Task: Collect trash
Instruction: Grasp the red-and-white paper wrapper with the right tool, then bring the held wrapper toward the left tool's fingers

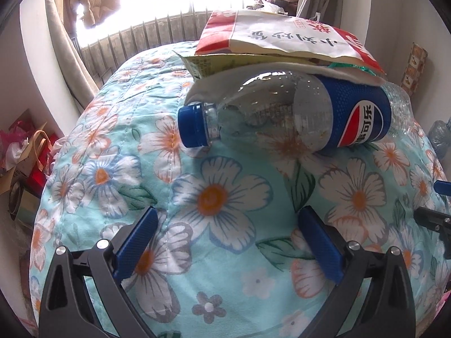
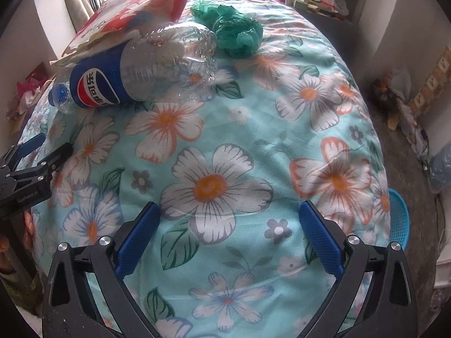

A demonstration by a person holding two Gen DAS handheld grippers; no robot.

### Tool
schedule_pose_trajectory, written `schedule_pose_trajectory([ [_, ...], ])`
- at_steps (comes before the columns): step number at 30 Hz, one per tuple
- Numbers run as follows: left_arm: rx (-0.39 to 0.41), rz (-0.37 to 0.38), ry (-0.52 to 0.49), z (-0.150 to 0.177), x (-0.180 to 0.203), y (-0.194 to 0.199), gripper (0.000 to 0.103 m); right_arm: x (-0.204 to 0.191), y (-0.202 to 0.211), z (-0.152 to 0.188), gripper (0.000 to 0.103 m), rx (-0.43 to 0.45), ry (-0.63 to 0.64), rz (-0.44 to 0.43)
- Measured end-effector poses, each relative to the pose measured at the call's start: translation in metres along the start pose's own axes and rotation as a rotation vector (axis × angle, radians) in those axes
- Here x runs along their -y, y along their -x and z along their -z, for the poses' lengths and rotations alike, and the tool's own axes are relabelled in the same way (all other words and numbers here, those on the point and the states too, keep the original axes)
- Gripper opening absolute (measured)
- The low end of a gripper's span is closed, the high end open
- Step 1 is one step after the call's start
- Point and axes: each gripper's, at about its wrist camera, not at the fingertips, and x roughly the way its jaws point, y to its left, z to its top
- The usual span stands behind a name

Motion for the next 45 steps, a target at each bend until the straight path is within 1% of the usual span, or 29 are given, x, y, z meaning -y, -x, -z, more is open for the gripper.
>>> schedule_pose_trajectory([
  [1,0.000,-0.002,-0.001,0.000,0.000,-0.001,0.099,0.000,0.006,-0.001,0.094,0.011,-0.001,-0.010],
  [2,0.001,-0.001,-0.002,-0.001,-0.001,-0.001,0.099,-0.003,0.021,-0.002,0.093,0.060,0.016,-0.042],
  [3,0.001,-0.001,-0.002,-0.001,-0.002,-0.002,0.099,-0.006,0.032,-0.004,0.093,0.103,0.038,-0.056],
  [4,0.002,-0.002,-0.001,-0.001,-0.002,-0.002,0.099,-0.010,0.043,-0.011,0.093,0.144,0.066,-0.071],
  [7,0.001,-0.005,-0.005,-0.001,-0.001,-0.002,0.099,-0.021,0.065,-0.038,0.093,0.202,0.114,-0.143],
  [10,-0.002,0.000,-0.002,-0.001,-0.001,-0.002,0.099,-0.026,0.072,-0.082,0.093,0.222,0.091,-0.291],
  [11,-0.003,0.004,0.000,-0.001,-0.002,-0.002,0.099,-0.026,0.069,-0.102,0.093,0.210,0.055,-0.367],
  [12,-0.005,0.009,0.003,-0.001,-0.002,-0.003,0.099,-0.027,0.064,-0.113,0.092,0.194,0.024,-0.411],
  [13,-0.007,0.013,0.004,-0.002,-0.003,-0.003,0.099,-0.026,0.055,-0.130,0.088,0.163,-0.033,-0.476],
  [15,-0.009,0.020,0.004,-0.002,-0.003,-0.003,0.099,-0.026,0.038,-0.150,0.081,0.108,-0.122,-0.566],
  [17,-0.011,0.023,0.006,-0.003,-0.004,-0.004,0.099,-0.023,0.014,-0.165,0.073,0.039,-0.218,-0.665],
  [18,-0.010,0.022,0.006,-0.003,-0.004,-0.004,0.099,-0.022,0.001,-0.170,0.068,-0.001,-0.266,-0.690],
  [20,-0.010,0.024,0.007,-0.003,-0.004,-0.003,0.099,-0.020,-0.021,-0.173,0.047,-0.061,-0.340,-0.724],
  [21,-0.009,0.024,0.007,-0.003,-0.004,-0.004,0.099,-0.020,-0.027,-0.175,0.042,-0.063,-0.350,-0.752],
  [22,-0.009,0.024,0.006,-0.004,-0.004,-0.004,0.099,-0.020,-0.030,-0.174,0.035,-0.058,-0.361,-0.776],
  [23,-0.009,0.025,0.007,-0.003,-0.004,-0.004,0.099,-0.023,-0.033,-0.171,0.024,-0.054,-0.366,-0.810],
  [24,-0.009,0.025,0.007,-0.003,-0.004,-0.005,0.099,-0.025,-0.033,-0.169,0.015,-0.047,-0.371,-0.838],
  [26,-0.008,0.024,0.006,-0.004,-0.004,-0.004,0.099,-0.026,-0.029,-0.167,0.005,-0.013,-0.390,-0.910],
  [28,-0.007,0.025,0.007,-0.004,-0.004,-0.004,0.099,-0.028,-0.020,-0.169,0.001,0.040,-0.386,-0.966],
  [29,-0.006,0.027,0.009,-0.004,-0.004,-0.005,0.099,-0.031,-0.014,-0.171,0.001,0.076,-0.381,-0.994],
  [31,-0.005,0.029,0.010,-0.004,-0.004,-0.005,0.099,-0.036,-0.003,-0.181,0.001,0.128,-0.361,-1.035],
  [34,-0.004,0.028,0.010,-0.004,-0.005,-0.005,0.099,-0.044,0.024,-0.193,0.000,0.220,-0.307,-1.077],
  [35,-0.004,0.027,0.011,-0.004,-0.005,-0.005,0.099,-0.043,0.036,-0.197,0.000,0.262,-0.286,-1.092],
  [37,-0.005,0.027,0.012,-0.004,-0.005,-0.005,0.099,-0.040,0.058,-0.199,0.000,0.315,-0.252,-1.106],
  [39,-0.004,0.034,0.020,-0.004,-0.007,-0.005,0.099,-0.037,0.087,-0.190,0.000,0.365,-0.212,-1.099],
  [41,-0.003,0.046,0.035,-0.005,-0.010,-0.003,0.099,-0.033,0.119,-0.169,0.000,0.408,-0.159,-1.062],
  [43,-0.002,0.034,0.073,-0.007,-0.019,0.002,0.099,-0.021,0.143,-0.141,0.000,0.417,-0.115,-1.017],
  [45,0.019,0.009,0.113,-0.009,-0.030,0.011,0.099,-0.018,0.156,-0.107,0.000,0.403,-0.077,-0.972],
])
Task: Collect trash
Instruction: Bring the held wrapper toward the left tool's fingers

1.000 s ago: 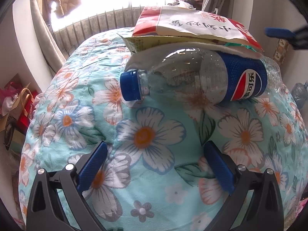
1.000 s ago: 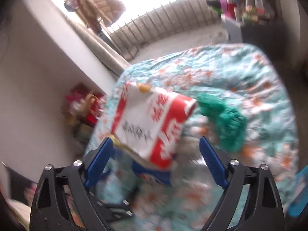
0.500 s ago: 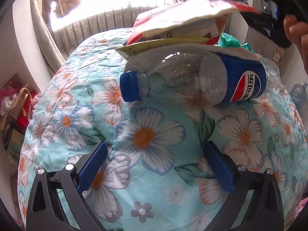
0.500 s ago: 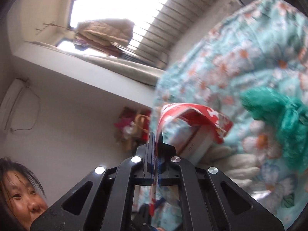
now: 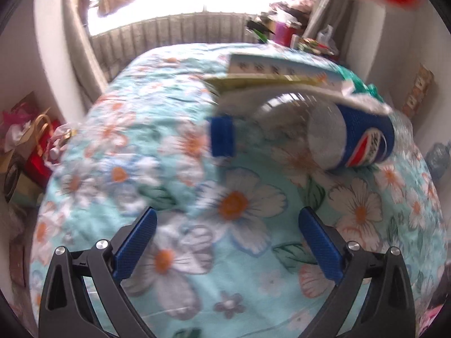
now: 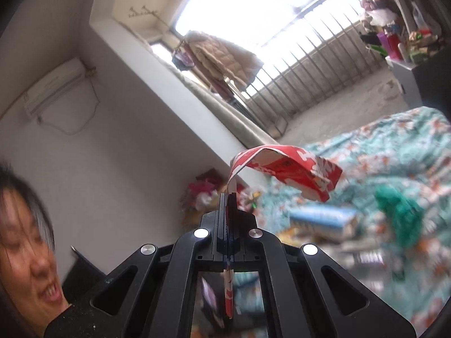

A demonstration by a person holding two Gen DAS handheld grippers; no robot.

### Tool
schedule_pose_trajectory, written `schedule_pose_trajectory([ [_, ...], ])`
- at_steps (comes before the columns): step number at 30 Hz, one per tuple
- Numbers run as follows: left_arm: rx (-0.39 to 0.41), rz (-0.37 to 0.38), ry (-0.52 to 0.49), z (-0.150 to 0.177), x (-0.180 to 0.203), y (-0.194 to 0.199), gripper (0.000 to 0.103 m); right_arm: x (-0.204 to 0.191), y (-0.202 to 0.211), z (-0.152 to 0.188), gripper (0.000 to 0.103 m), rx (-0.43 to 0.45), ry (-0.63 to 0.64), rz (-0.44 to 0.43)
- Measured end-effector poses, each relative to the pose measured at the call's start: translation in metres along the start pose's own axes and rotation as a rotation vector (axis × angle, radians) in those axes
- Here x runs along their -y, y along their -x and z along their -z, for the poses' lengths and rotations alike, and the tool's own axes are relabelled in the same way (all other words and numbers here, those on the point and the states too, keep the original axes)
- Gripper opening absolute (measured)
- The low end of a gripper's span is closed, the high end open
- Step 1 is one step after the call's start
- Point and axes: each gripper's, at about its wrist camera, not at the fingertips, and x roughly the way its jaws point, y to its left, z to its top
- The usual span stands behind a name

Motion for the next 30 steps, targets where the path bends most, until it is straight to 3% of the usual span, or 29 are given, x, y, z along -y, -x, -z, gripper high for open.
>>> schedule_pose_trajectory([
  [4,0.121,-0.050,0.067,-0.010,-0.031,0.033,0.099,-0.019,0.026,0.066,0.000,-0.102,0.056,0.102],
  [6,0.165,-0.030,0.078,-0.015,-0.043,0.050,0.098,-0.017,0.024,0.093,0.000,-0.165,0.003,0.126],
  [9,0.219,0.030,0.077,-0.022,-0.051,0.073,0.098,-0.014,0.031,0.124,0.000,-0.221,-0.126,0.053],
  [13,0.266,0.188,0.060,-0.025,-0.044,0.099,0.097,0.008,0.022,0.146,0.000,-0.305,-0.334,-0.052],
  [16,0.230,0.325,0.083,-0.026,-0.034,0.097,0.093,0.044,0.007,0.154,0.000,-0.336,-0.492,-0.043],
  [20,0.186,0.423,0.097,-0.022,-0.016,0.090,0.081,0.098,-0.006,0.160,0.000,-0.309,-0.644,-0.010],
  [23,0.134,0.502,0.067,-0.017,0.002,0.078,0.074,0.119,-0.013,0.153,0.000,-0.282,-0.621,0.082],
  [27,0.039,0.504,0.030,-0.007,0.024,0.050,0.061,0.132,-0.030,0.147,0.003,-0.285,-0.545,0.207],
  [30,-0.032,0.479,0.014,0.001,0.038,0.028,0.052,0.144,-0.046,0.151,0.014,-0.296,-0.487,0.332],
])
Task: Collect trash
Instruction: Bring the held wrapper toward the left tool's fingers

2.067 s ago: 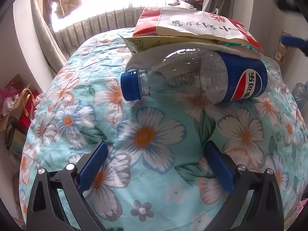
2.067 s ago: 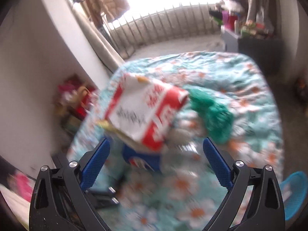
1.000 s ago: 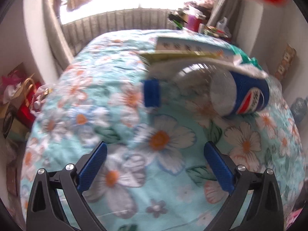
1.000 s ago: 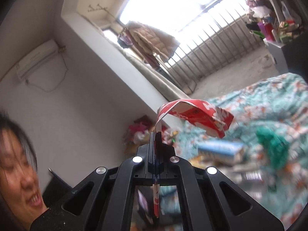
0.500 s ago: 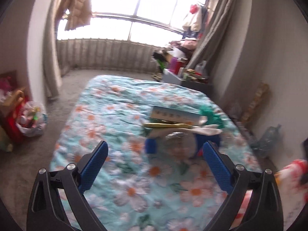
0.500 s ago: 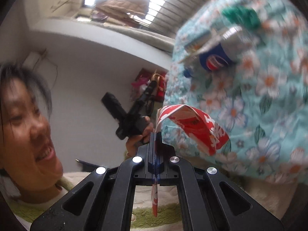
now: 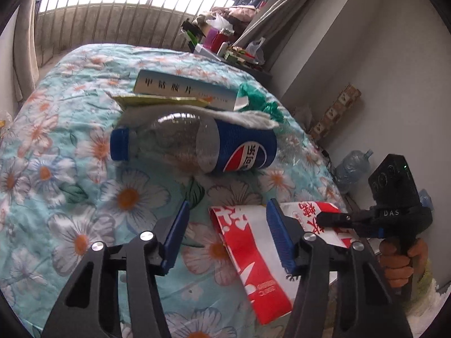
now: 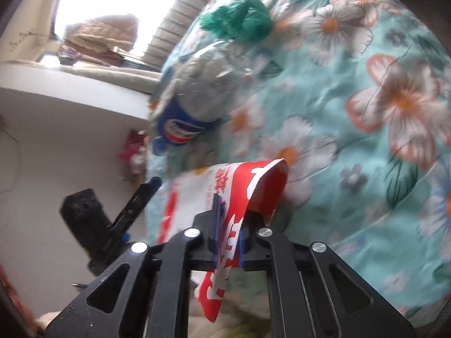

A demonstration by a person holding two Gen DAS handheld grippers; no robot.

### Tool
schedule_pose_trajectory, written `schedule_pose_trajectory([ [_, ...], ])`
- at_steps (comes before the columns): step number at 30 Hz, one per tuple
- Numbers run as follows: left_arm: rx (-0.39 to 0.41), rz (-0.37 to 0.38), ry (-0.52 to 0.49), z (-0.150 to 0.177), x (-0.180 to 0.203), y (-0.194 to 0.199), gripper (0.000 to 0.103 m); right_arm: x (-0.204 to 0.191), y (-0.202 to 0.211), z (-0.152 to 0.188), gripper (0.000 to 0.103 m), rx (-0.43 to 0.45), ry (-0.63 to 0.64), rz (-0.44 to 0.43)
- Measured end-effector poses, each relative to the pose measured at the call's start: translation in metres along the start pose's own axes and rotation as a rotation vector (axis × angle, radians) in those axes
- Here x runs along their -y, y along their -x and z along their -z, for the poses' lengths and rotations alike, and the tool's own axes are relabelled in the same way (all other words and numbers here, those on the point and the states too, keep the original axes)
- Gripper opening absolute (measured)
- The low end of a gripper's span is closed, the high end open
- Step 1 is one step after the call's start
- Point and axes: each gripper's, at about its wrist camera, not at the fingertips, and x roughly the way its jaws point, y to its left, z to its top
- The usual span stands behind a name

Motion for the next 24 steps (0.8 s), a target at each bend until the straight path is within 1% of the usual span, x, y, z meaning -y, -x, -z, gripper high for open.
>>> schedule_pose_trajectory([
  [1,-0.023,-0.032,-0.015,0.003,0.002,-0.008,0.049,0.002,-0.004,-0.002,0.019,0.012,0.006,0.023],
  [2,-0.039,-0.051,-0.026,0.006,0.004,-0.012,0.048,0.008,-0.008,-0.002,0.020,0.015,0.003,0.028],
  [4,-0.068,-0.067,-0.043,0.012,0.008,-0.021,0.048,0.012,-0.006,-0.002,0.022,0.016,0.002,0.020],
  [5,-0.078,-0.076,-0.051,0.015,0.010,-0.024,0.048,0.012,-0.004,-0.003,0.028,0.013,0.004,0.013],
  [7,-0.071,-0.105,-0.083,0.018,0.016,-0.026,0.048,0.014,0.005,-0.004,0.033,0.023,0.006,0.012],
  [9,-0.066,-0.134,-0.108,0.017,0.019,-0.028,0.048,0.013,0.027,0.002,0.045,0.042,0.002,0.013],
  [10,-0.064,-0.156,-0.118,0.018,0.020,-0.030,0.048,0.016,0.037,0.004,0.048,0.049,-0.009,0.004],
  [12,-0.066,-0.171,-0.114,0.016,0.021,-0.033,0.048,0.023,0.047,0.008,0.050,0.047,-0.037,-0.056],
  [14,-0.071,-0.177,-0.100,0.013,0.020,-0.037,0.047,0.028,0.048,0.016,0.059,0.032,-0.072,-0.138],
  [17,-0.079,-0.187,-0.074,0.015,0.020,-0.038,0.047,0.042,0.042,0.033,0.067,-0.009,-0.145,-0.244],
  [22,-0.092,-0.207,-0.009,0.021,0.021,-0.031,0.047,0.057,0.010,0.047,0.070,-0.068,-0.247,-0.360],
  [23,-0.094,-0.210,-0.003,0.021,0.022,-0.030,0.047,0.051,0.000,0.046,0.070,-0.078,-0.253,-0.373],
  [24,-0.098,-0.212,0.003,0.023,0.023,-0.028,0.047,0.050,-0.003,0.046,0.070,-0.076,-0.249,-0.362],
])
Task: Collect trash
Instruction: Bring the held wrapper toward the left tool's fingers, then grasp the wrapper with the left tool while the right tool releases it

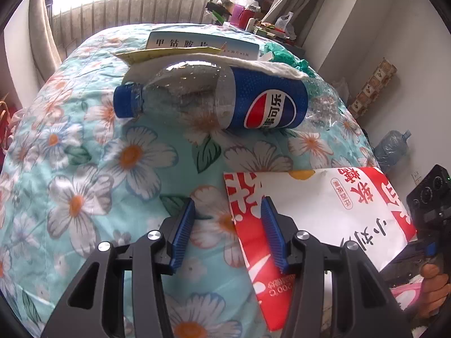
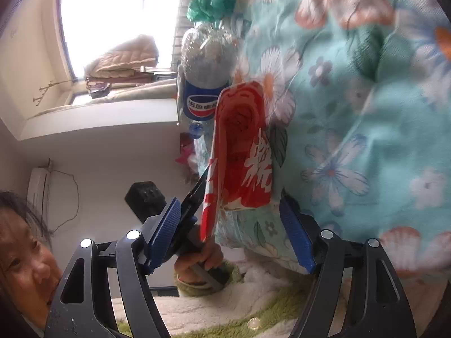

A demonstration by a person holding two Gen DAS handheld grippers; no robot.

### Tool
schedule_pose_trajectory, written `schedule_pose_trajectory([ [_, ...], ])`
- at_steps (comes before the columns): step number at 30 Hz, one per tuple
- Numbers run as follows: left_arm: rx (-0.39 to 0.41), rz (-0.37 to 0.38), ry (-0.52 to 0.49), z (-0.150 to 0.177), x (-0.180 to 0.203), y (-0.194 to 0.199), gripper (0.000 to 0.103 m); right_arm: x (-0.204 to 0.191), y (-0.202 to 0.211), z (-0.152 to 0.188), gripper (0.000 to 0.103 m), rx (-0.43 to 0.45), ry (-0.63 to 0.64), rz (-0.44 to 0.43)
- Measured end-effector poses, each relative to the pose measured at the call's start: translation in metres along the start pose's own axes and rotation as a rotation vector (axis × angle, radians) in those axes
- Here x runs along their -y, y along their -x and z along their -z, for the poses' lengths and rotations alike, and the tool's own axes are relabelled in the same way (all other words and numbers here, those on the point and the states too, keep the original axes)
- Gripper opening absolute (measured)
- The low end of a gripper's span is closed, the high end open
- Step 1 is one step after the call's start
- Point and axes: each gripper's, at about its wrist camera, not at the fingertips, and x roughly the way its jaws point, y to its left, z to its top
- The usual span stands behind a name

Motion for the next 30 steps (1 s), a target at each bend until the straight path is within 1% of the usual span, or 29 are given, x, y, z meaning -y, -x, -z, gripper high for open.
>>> schedule_pose_trajectory([
  [2,-0.004,0.005,0.010,0.003,0.000,0.003,0.047,-0.003,-0.010,-0.006,0.067,0.029,0.029,0.042],
  [3,-0.008,0.010,0.023,0.005,0.000,0.004,0.047,-0.006,-0.008,-0.008,0.067,0.040,0.042,0.058],
  [4,-0.010,0.018,0.033,0.006,-0.001,0.005,0.047,-0.010,-0.009,-0.010,0.064,0.053,0.055,0.076],
  [5,-0.013,0.029,0.041,0.008,0.000,0.007,0.047,-0.014,-0.010,-0.013,0.061,0.068,0.076,0.111],
  [6,-0.015,0.037,0.041,0.010,0.001,0.008,0.047,-0.016,-0.012,-0.016,0.051,0.075,0.088,0.143],
  [7,-0.013,0.044,0.037,0.012,0.004,0.009,0.046,-0.016,-0.014,-0.018,0.038,0.076,0.097,0.162],
  [8,-0.014,0.062,0.031,0.015,0.006,0.011,0.046,-0.015,-0.016,-0.021,0.033,0.073,0.094,0.181],
  [9,-0.019,0.081,0.025,0.018,0.009,0.013,0.046,-0.014,-0.016,-0.023,0.031,0.070,0.089,0.182],
  [11,-0.020,0.101,0.010,0.022,0.013,0.017,0.046,-0.011,-0.015,-0.025,0.021,0.061,0.098,0.197],
  [13,-0.029,0.141,-0.008,0.024,0.014,0.023,0.046,-0.017,-0.011,-0.024,0.020,0.048,0.143,0.217],
  [15,-0.021,0.148,-0.011,0.021,0.012,0.028,0.046,-0.024,-0.004,-0.021,0.019,0.039,0.214,0.266],
  [18,0.043,0.171,-0.008,0.010,0.003,0.043,0.047,-0.040,0.002,-0.016,0.019,0.021,0.332,0.303],
  [19,0.053,0.186,-0.005,0.006,0.000,0.045,0.050,-0.043,0.001,-0.014,0.019,0.011,0.362,0.322],
  [21,0.055,0.234,0.000,-0.005,-0.002,0.046,0.051,-0.047,-0.001,-0.009,0.019,-0.016,0.409,0.349],
  [23,0.023,0.342,-0.023,-0.014,0.002,0.041,0.055,-0.049,-0.001,0.000,0.019,-0.041,0.468,0.365],
  [24,-0.029,0.404,-0.051,-0.018,0.008,0.032,0.056,-0.054,-0.002,0.005,0.018,-0.054,0.515,0.373],
  [25,-0.081,0.442,-0.075,-0.019,0.013,0.025,0.056,-0.058,-0.005,0.009,0.019,-0.067,0.565,0.385],
  [26,-0.152,0.496,-0.113,-0.018,0.020,0.014,0.056,-0.065,-0.005,0.017,0.019,-0.074,0.635,0.412],
  [28,-0.241,0.554,-0.155,-0.011,0.031,-0.001,0.056,-0.076,-0.007,0.028,0.019,-0.089,0.748,0.460],
  [29,-0.253,0.565,-0.168,-0.009,0.034,-0.003,0.056,-0.080,-0.009,0.032,0.019,-0.101,0.799,0.501],
  [30,-0.263,0.581,-0.179,-0.008,0.034,-0.005,0.056,-0.082,-0.008,0.034,0.019,-0.112,0.829,0.514],
])
